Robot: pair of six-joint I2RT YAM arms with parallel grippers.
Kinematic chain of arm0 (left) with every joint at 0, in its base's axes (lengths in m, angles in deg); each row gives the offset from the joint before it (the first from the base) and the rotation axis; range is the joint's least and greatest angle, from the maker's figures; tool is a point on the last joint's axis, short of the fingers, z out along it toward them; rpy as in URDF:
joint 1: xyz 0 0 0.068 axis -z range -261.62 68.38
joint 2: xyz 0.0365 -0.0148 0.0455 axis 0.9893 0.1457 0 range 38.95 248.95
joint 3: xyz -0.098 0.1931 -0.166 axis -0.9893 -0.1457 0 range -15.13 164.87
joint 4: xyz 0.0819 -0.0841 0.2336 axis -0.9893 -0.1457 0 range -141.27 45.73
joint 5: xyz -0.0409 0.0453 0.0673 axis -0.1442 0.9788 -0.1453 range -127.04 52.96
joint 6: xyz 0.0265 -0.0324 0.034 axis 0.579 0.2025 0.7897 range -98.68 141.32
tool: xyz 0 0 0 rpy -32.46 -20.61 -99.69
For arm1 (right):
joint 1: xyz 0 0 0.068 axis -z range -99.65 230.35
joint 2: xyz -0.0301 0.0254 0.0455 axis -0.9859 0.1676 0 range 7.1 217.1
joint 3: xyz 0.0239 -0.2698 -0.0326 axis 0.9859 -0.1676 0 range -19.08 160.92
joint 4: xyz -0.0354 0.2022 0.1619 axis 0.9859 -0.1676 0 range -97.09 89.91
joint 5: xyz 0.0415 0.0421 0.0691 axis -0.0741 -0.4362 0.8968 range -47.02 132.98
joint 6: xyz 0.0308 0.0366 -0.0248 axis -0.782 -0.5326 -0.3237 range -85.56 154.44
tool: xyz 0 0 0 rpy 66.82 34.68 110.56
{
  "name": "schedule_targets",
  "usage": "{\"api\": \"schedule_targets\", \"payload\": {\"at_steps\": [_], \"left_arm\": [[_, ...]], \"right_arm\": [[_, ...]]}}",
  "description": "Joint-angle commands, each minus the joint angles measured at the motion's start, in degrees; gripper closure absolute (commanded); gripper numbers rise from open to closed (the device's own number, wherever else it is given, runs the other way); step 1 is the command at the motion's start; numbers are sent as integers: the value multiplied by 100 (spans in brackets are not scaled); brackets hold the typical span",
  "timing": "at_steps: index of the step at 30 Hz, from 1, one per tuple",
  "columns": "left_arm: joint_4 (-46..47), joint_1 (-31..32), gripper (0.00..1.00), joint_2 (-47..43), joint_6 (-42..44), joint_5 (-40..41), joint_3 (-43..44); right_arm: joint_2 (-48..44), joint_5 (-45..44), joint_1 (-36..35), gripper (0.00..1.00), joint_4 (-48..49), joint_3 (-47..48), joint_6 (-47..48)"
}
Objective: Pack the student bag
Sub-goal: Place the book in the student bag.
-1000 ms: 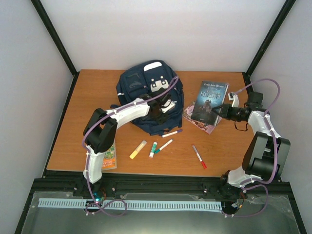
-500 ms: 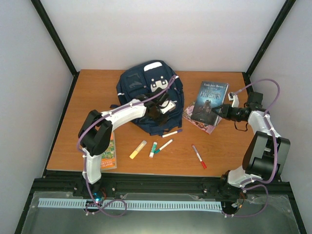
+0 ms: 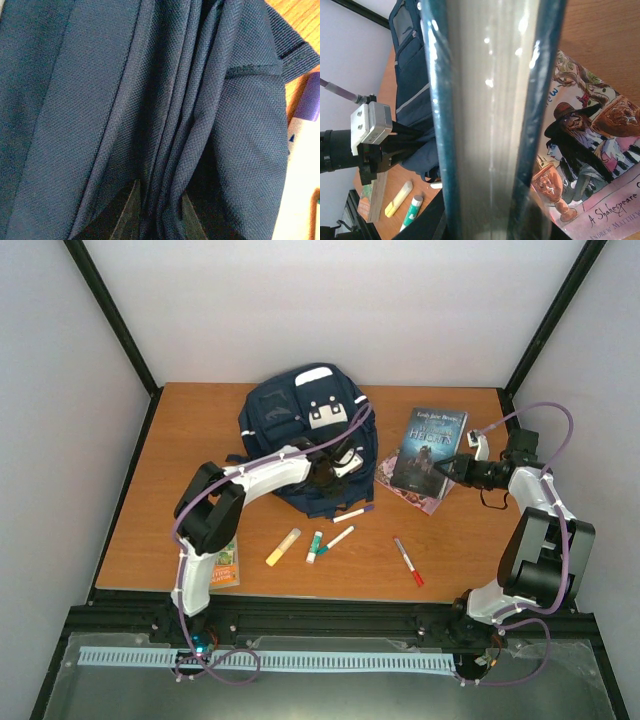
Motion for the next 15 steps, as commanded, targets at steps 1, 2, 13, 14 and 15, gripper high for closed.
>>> {"api": "schedule_targets", "payload": {"at_steps": [1,2,13,14,15], "left_arm": [[-38,58,85,-17,48,434,184],[-34,88,88,-92,52,504,173],[421,241,99,-1638,-59,1282,-11],[500,241,99,-1716,-98,1267,-71],[551,241,99,-1760,-156,1281,-104]], "right_arm": [[-47,438,51,97,340,95,78],[-47,424,50,97,338,88,65],[-280,531,-512,97,-452,532,-266],[-303,595,-558,97,-550,561,-302],[-332,679,-582,97,-645,579,-341]]}}
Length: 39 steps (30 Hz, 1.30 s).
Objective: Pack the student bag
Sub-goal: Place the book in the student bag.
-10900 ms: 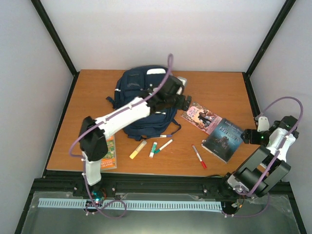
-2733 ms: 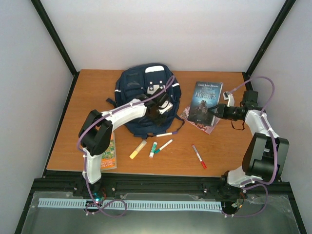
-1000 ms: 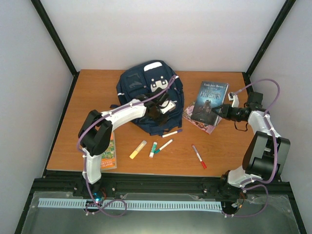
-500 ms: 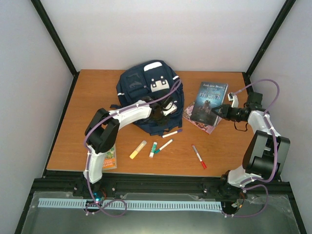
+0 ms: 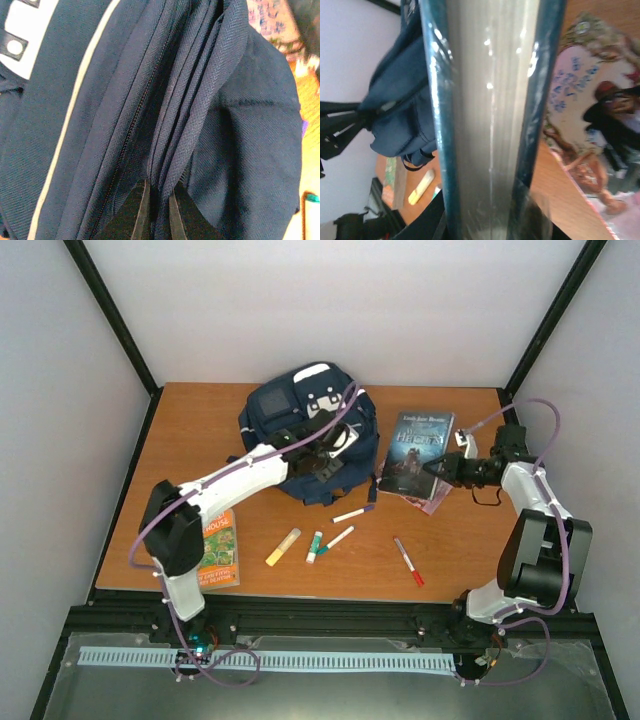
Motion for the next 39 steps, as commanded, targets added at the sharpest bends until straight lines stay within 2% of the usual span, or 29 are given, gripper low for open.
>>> {"api": "schedule_targets", "payload": {"at_steps": [1,6,10,18,23,29,32,39], "left_arm": [[491,62,99,-526,-240,254,-21],[521,62,99,-555,-355,258,-4],[528,62,99,-530,-408,158,-51],[574,62,99,-696,-461,519,97],[632,62,99,-850,-588,572,86],[927,60,99,-1134,-988,997,-117],[846,53,99,-1090,-1016,995,-35],[865,45,99,-959,-994,1055,-76]], "right_arm": [[-342,779,-278,97,-417,475,29],[-338,1139,-419,97,-1507,729,547],[-435,1144,-537,97,-1902,778,713],[-1244,1051,-1162,97,-1400,-264,60],[-957,1269,-1939,97,-1282,-392,-127],[-443,1655,-2463,97,-949,-342,-379],[-508,1681,-2581,97,-903,-464,-431],[-1423,1605,-2592,97,-889,-983,-794]]}}
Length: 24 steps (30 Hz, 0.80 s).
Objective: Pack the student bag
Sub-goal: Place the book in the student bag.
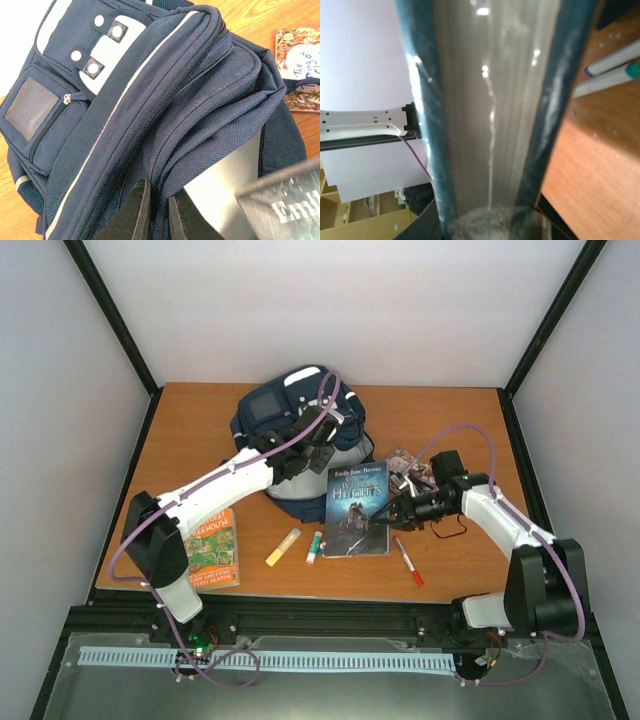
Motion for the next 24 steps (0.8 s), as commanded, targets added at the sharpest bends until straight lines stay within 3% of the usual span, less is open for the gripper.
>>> {"api": "schedule_targets", "payload": {"at_steps": [1,4,9,12,18,24], "left_arm": [[584,51,99,-159,-148,12,207],[520,43,99,-152,-202,-74,296],[491,42,99,-257,-355,-293,441],[417,34,99,-278,-492,-248,466],[594,33,99,-439,-342,-178,311],[710,25,99,-683,-283,-160,216]], "right_arm": [[-774,657,-105,97,28,-79,-261],[-965,663,-105,97,-16,-151,-456],[-563,649,-153,97,914,-269,-984],[286,345,-352,97,308,506,-43],[1972,1074,-827,97,-460,1939,717],[2748,1273,-1193,97,106,2276,472]]}}
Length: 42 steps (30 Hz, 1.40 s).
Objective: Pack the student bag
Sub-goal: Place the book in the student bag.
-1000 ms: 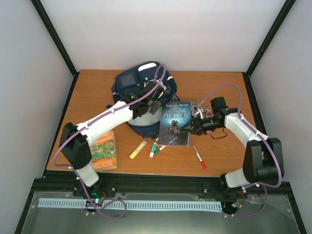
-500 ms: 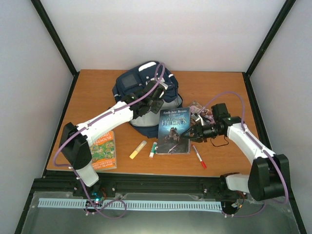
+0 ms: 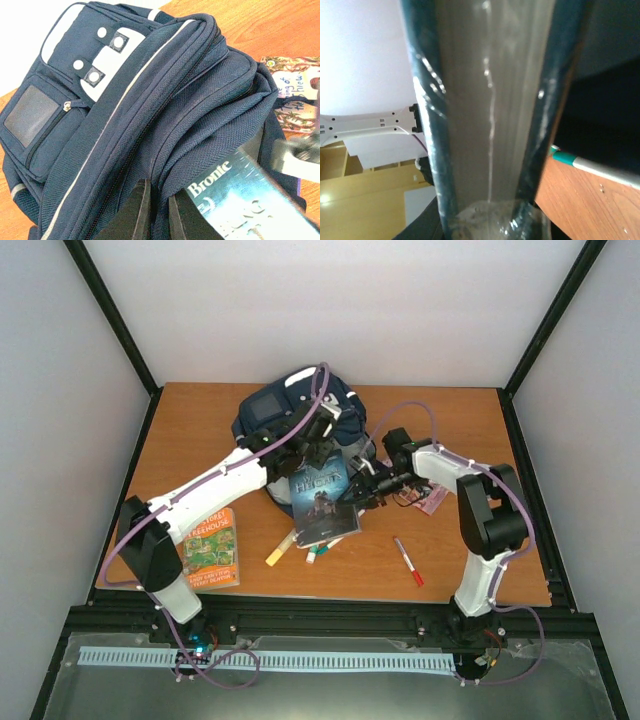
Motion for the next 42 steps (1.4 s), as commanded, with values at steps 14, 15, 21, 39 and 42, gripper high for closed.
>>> {"api": "schedule_targets", "payload": {"at_steps": [14,15,21,39,42], "left_arm": [[567,-13,99,-763,144,-182,167],[593,-9,99,-794,169,-226,120],[708,-8,99,-843,245,-318,-54],[1019,-8,99,-920,299,-350,-455],[1128,-8,99,-969,276,-290,-645]], "right_arm": [[840,578,-251,97,1612,565,-569],[859,525,-251,97,1713,622,-628],[1104,61,-213,97,2225,989,-1064],[728,-2046,-163,43,1943,936,-98],[344,-2371,-162,39,1874,503,234]]}}
